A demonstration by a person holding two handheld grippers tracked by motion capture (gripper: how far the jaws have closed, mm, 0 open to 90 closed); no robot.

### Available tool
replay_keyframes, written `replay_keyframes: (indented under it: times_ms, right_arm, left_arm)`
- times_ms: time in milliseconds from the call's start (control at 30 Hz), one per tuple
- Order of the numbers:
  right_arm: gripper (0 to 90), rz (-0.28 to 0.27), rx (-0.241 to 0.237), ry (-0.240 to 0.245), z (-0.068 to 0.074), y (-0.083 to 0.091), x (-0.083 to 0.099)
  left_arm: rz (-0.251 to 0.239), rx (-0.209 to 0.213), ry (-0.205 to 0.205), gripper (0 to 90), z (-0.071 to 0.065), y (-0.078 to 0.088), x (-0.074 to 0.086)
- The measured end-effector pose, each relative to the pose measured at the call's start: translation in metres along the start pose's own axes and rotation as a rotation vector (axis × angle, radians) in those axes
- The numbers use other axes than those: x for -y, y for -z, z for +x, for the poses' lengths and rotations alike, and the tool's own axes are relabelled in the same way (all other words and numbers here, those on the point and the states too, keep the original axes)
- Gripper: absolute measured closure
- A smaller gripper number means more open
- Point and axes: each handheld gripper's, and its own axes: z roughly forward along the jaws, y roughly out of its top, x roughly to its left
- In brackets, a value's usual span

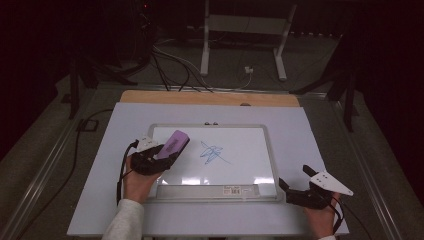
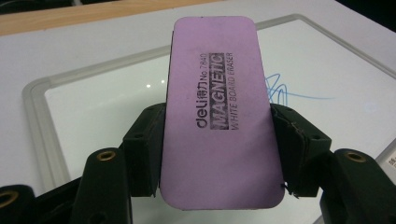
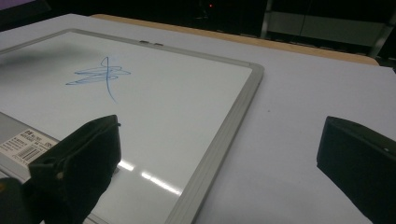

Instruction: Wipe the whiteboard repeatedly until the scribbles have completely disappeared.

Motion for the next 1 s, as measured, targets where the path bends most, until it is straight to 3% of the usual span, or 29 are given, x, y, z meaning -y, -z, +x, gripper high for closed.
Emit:
replay_keyframes:
  times_ms: [467, 1000]
  right_arm:
    - [0.2, -0.002, 0.000, -0.002, -0.002, 0.000, 0.000]
    - [0.2, -0.002, -0.001, -0.002, -0.001, 0.000, 0.000]
  left_arm:
    - [0.012, -0.005, -0.018, 41.7, -0.005, -0.019, -0.011]
    - [0.067, -0.003, -0.043, 41.6, -0.010, -0.058, -0.017]
